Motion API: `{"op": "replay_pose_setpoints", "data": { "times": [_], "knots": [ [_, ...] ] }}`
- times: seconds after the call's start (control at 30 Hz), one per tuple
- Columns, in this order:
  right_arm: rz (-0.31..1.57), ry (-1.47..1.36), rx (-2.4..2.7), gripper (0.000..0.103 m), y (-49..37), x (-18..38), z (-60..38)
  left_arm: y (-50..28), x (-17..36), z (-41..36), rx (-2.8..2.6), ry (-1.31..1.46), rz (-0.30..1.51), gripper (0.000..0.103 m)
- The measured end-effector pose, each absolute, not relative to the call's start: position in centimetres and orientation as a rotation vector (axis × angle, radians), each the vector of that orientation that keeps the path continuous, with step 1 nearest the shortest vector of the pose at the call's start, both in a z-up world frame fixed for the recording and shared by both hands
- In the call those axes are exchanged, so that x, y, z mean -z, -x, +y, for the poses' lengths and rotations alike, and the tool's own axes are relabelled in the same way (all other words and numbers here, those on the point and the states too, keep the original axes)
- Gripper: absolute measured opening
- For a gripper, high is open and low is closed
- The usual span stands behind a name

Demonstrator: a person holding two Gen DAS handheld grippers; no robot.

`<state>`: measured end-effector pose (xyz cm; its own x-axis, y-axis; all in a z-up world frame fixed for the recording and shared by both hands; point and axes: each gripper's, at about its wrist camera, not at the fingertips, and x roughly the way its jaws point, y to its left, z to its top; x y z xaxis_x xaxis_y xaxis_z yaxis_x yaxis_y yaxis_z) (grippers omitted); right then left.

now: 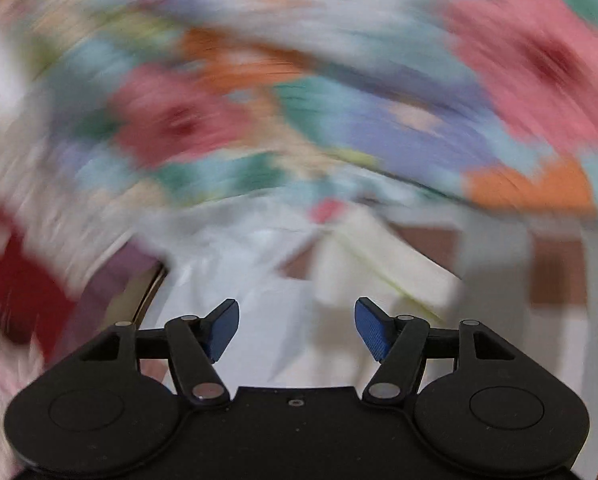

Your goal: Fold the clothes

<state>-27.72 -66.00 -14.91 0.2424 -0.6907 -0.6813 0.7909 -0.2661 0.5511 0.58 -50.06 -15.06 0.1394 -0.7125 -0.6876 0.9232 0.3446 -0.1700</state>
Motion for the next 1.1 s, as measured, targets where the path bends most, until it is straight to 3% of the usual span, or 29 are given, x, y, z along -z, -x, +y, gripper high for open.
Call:
{"op": "replay_pose_setpoints", "data": {
  "times": [0.1, 0.17, 0.3, 0.37, 0.47, 0.53, 0.6, 0.63, 0.67, 0.73, 0.77, 0.83, 1.0, 1.03, 1.1],
  "knots": [
    [-0.011, -1.150, 1.587, 0.070, 29.3, 15.4, -64.8, 1.6, 15.6, -53.3, 1.243, -0.413, 0.741, 0.057],
    [-0.044, -1.138, 1.678, 0.070, 30.2, 15.8, -64.6, 2.1, 16.0, -54.8, 1.231, -0.443, 0.692, 0.058],
    [-0.048, -1.329, 1.736, 0.070, 31.4, 19.1, -65.2, 0.6, 16.9, -57.7, 1.237, -0.428, 0.699, 0.060],
    [-0.041, -1.307, 1.768, 0.072, 30.7, 20.0, -65.1, 0.3, 17.3, -58.7, 1.252, -0.467, 0.715, 0.068],
    [0.004, -1.262, 1.681, 0.070, 29.1, 21.1, -65.8, 0.3, 17.7, -59.8, 1.272, -0.557, 0.728, 0.069],
    [0.055, -1.199, 1.621, 0.061, 27.8, 21.4, -66.3, 0.4, 18.0, -60.1, 1.300, -0.581, 0.756, 0.075],
    [0.093, -1.175, 1.571, 0.009, 27.2, 21.8, -67.0, 0.7, 18.4, -60.0, 1.323, -0.586, 0.756, 0.085],
    [0.079, -1.176, 1.541, 0.009, 27.2, 22.0, -67.3, 1.0, 18.5, -60.0, 1.327, -0.602, 0.738, 0.086],
    [0.059, -1.178, 1.509, 0.008, 27.3, 22.1, -67.6, 1.3, 18.5, -59.9, 1.335, -0.611, 0.722, 0.084],
    [0.006, -1.054, 1.496, 0.008, 27.1, 20.2, -67.2, 1.7, 18.1, -59.7, 1.370, -0.601, 0.706, 0.043],
    [-0.034, -0.961, 1.496, 0.007, 26.9, 18.7, -66.7, 1.8, 17.7, -59.7, 1.379, -0.596, 0.704, 0.002],
    [-0.095, -0.700, 1.495, 0.007, 25.9, 14.9, -65.2, 2.0, 16.9, -59.4, 1.339, -0.573, 0.659, 0.000],
    [-0.146, -0.706, 1.565, 0.007, 27.1, 14.1, -64.5, 1.6, 15.4, -58.7, 1.174, -0.462, 0.545, 0.002],
    [-0.127, -0.760, 1.590, 0.007, 27.7, 14.7, -65.2, 1.3, 15.6, -58.7, 1.169, -0.454, 0.570, 0.006],
    [-0.086, -0.914, 1.649, 0.008, 29.1, 16.6, -66.6, 0.8, 15.9, -58.7, 1.159, -0.436, 0.623, 0.039]
  ]
}}
